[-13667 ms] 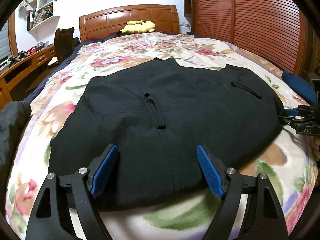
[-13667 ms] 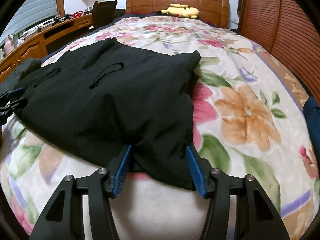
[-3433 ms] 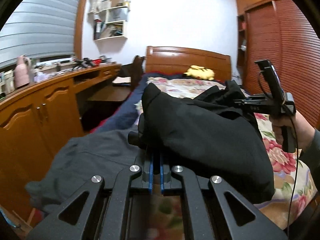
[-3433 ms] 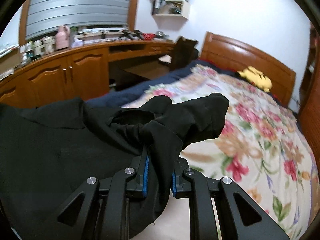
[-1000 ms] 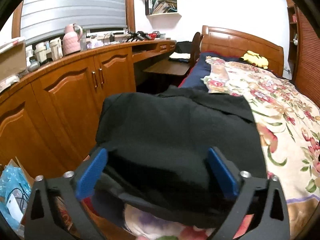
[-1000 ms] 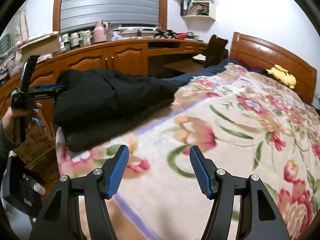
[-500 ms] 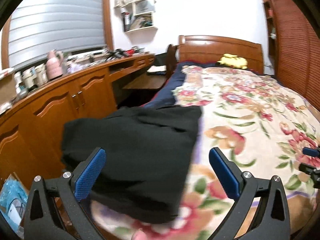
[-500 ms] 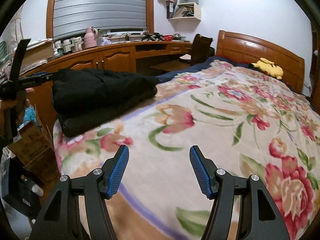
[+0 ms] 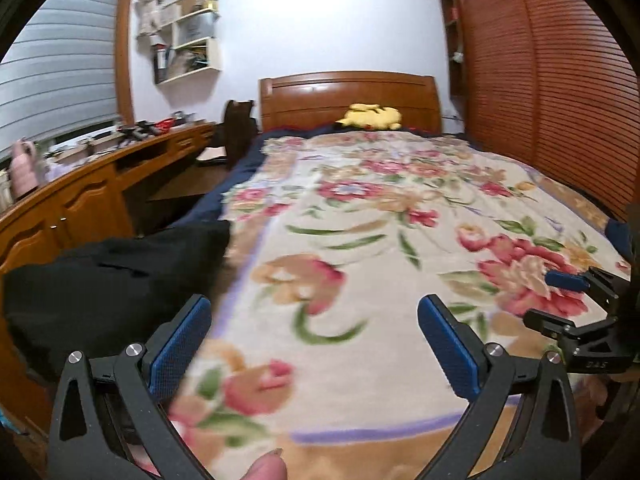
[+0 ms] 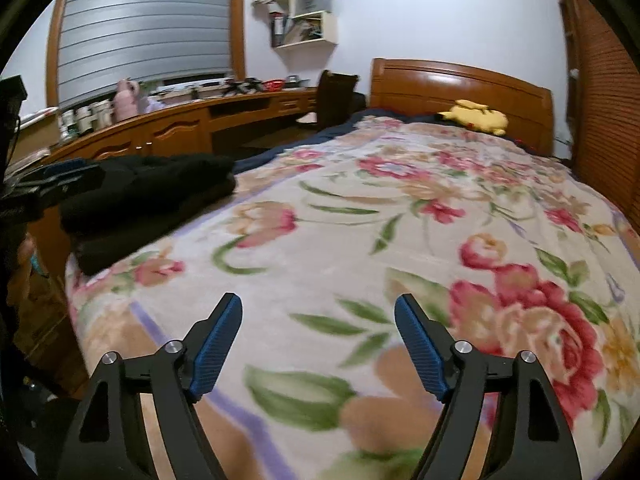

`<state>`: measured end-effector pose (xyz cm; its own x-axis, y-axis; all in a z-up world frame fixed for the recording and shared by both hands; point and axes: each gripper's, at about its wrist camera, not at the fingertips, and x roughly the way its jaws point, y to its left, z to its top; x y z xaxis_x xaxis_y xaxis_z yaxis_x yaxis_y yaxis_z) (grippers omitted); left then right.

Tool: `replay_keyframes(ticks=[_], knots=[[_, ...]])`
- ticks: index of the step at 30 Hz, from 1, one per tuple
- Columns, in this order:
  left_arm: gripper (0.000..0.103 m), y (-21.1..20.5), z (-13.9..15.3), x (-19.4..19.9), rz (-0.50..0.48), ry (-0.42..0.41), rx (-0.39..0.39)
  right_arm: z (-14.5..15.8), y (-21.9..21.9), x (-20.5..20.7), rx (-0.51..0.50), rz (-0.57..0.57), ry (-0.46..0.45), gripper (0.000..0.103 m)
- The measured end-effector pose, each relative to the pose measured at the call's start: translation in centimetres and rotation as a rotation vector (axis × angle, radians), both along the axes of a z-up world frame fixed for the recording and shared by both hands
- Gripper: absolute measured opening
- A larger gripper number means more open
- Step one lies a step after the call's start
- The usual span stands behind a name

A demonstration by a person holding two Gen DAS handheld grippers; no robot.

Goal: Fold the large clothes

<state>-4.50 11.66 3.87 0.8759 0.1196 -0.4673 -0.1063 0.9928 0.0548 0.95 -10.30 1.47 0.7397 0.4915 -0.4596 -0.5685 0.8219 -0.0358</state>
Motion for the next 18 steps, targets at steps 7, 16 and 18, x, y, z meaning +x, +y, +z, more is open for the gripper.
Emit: replay_keyframes(ticks=[7, 16, 18], knots=[[0.103, -4.3, -1.9, 2.1, -0.075, 0.033, -0.025, -1.0, -2.9, -0.5, 0.003, -0.114, -0.008, 0.082], [0.103, -7.6, -4.5, 4.7, -0.115, 0.070, -0.065, -1.8, -6.1, 0.4, -0.012, -0.218, 0.005, 0.082], [0.103, -8.3, -5.0, 5.3, -0.117, 0.080, -0.079, -1.8, -6.8, 0.3, 0.004, -0.227, 0.015, 0.082]])
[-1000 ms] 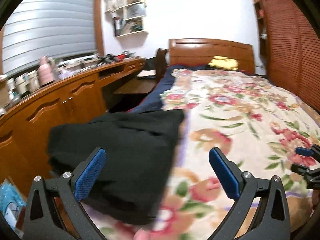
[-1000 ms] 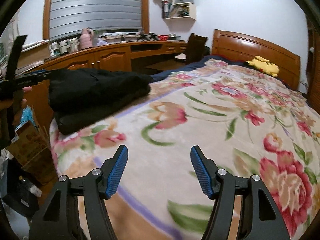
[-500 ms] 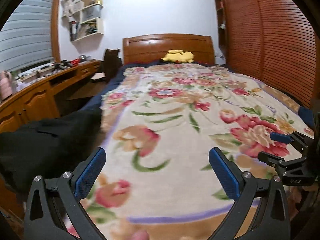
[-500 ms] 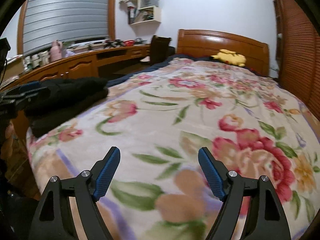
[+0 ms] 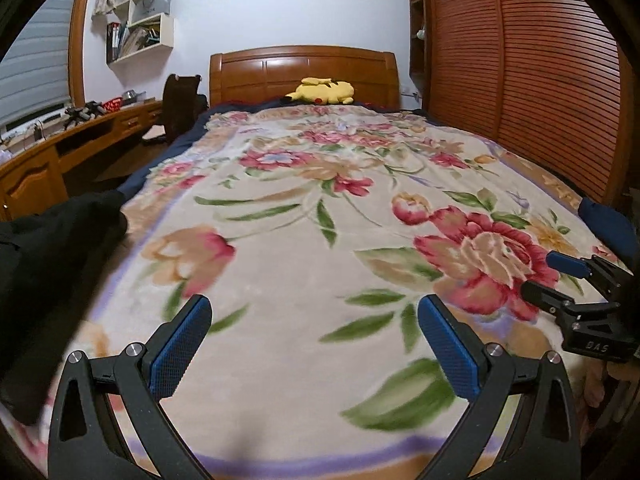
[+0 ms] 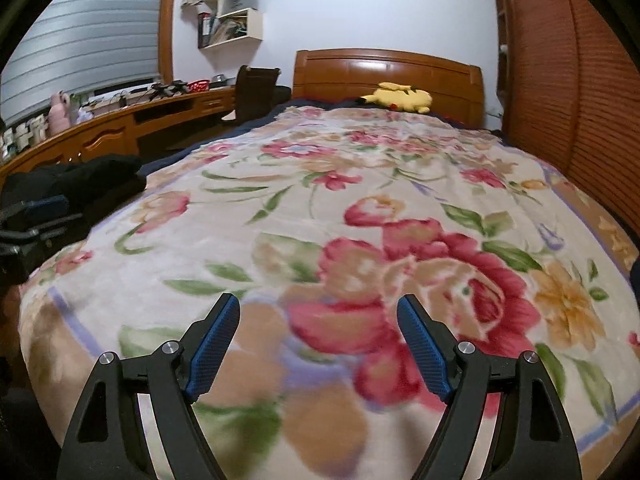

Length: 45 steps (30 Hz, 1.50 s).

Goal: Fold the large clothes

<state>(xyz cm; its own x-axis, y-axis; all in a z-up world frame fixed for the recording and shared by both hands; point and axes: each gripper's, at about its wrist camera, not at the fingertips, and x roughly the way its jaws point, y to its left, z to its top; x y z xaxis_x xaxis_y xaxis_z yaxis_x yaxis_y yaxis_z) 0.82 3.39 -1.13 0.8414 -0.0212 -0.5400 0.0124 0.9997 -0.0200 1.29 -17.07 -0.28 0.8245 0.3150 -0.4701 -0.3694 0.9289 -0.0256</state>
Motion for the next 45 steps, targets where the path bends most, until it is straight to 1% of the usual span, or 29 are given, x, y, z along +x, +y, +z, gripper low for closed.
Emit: replay_keyframes(ticks=[5, 9, 16, 19, 22, 27, 31, 35, 45], knots=[[0.103, -2.0, -0.6, 1.5, -0.021, 0.014, -0.025, 0.3, -2.0, -0.2, 0.015, -0.035, -0.008, 0.082], [0.103, -4.0, -0.3, 2.3, -0.045, 0.003, -0.028, 0.5, -3.4, -0.2, 0.021, -0.065, -0.011, 0.082], [0.103, -7.3, 1.5, 1.7, -0.082, -0.063, -0.008, 1.2, -5.5, -0.7, 0.043, -0.106, -0.040, 0.082], [0.103, -8.4, 2.2, 0.8, -0.083, -0.106, 0.020, 1.5, -5.9, -1.4, 0.052, -0.121, -0.058, 0.082], [0.103, -8.7, 2.9, -0.1, -0.065, -0.138, 0.039, 1.8, -6.4, -2.5, 0.065, -0.130, -0.084, 0.082], [0.103, -8.4, 3.6, -1.2, -0.065, -0.163, 0.009, 2.0, -7.0, -4.5, 0.080, -0.148, -0.147, 0.082], [0.103, -8.6, 3.7, -1.8, -0.065, -0.178, 0.024, 2.1, -7.1, -6.0, 0.092, -0.156, -0.198, 0.082], [0.103, -8.5, 3.5, -2.1, -0.066, -0.182, 0.027, 1.7, -7.3, -6.3, 0.100, -0.160, -0.219, 0.082], [0.103, -8.2, 3.3, -2.2, -0.062, -0.173, 0.018, 1.6, -7.3, -5.8, 0.095, -0.146, -0.217, 0.082]])
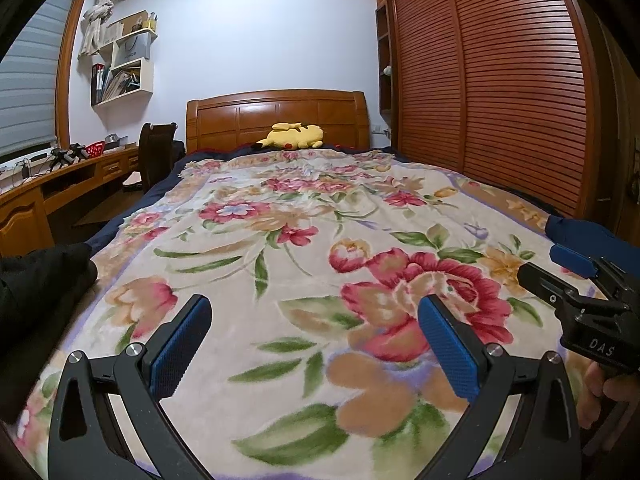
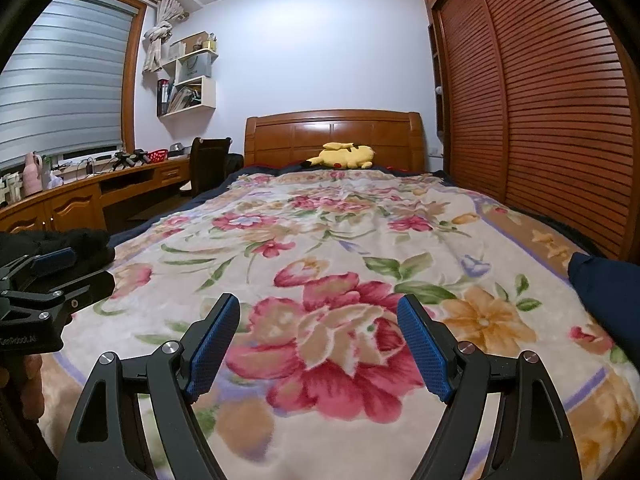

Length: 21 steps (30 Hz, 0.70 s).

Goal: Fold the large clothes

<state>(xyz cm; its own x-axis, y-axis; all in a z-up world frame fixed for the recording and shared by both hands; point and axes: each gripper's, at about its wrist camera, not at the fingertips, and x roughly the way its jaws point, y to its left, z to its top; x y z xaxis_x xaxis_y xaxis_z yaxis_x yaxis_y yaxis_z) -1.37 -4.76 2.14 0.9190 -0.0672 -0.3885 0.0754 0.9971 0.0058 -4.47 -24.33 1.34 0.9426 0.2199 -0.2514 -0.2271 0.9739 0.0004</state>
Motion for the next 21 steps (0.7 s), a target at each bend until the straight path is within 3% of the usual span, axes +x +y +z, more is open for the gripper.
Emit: replay_keyframes(ticks=[21], knots=[[0.103, 0.15, -0.04, 0.03, 0.000, 0.000, -0.001, 0.00, -0.05, 0.31, -0.003, 0.005, -0.003, 0.082]])
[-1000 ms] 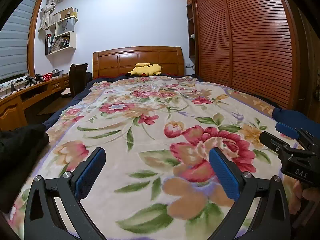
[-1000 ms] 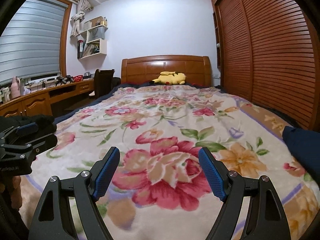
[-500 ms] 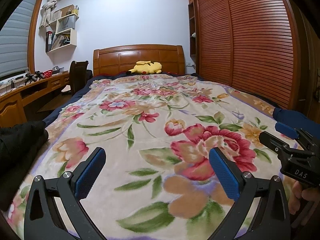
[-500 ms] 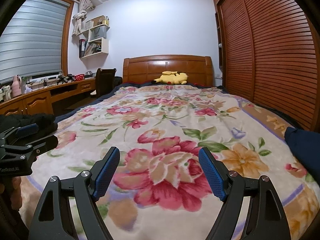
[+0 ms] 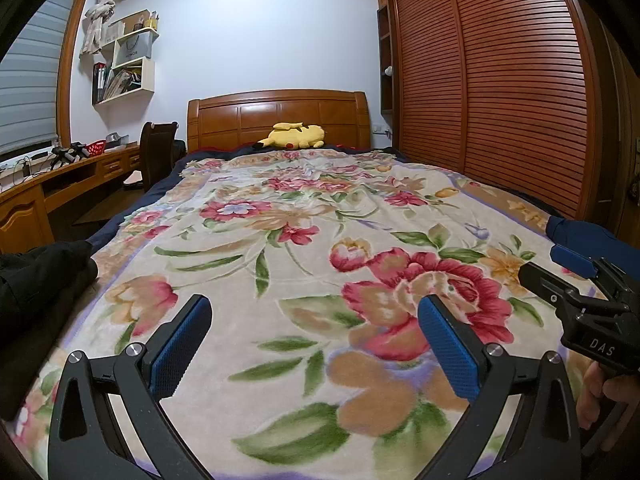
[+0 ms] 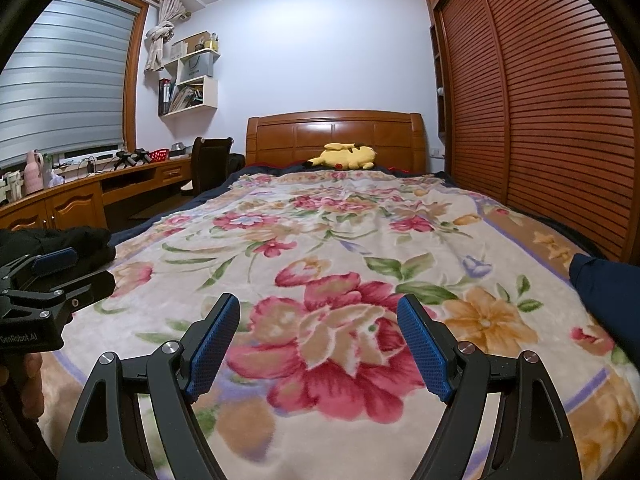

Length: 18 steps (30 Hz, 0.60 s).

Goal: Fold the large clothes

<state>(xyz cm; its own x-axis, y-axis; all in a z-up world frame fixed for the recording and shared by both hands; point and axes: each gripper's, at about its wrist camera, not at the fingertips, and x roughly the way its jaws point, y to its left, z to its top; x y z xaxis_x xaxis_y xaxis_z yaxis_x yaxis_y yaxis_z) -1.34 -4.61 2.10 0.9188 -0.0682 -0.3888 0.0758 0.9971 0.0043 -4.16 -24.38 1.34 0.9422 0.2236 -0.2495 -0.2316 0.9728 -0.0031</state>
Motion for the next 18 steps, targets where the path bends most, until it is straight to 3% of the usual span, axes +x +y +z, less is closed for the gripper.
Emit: replay_keyframes(ticks=[18], knots=[[0.103, 0.01, -0.01, -0.03, 0.002, -0.005, -0.002, -0.03, -0.04, -0.13, -0.004, -0.001, -0.005, 0.082]])
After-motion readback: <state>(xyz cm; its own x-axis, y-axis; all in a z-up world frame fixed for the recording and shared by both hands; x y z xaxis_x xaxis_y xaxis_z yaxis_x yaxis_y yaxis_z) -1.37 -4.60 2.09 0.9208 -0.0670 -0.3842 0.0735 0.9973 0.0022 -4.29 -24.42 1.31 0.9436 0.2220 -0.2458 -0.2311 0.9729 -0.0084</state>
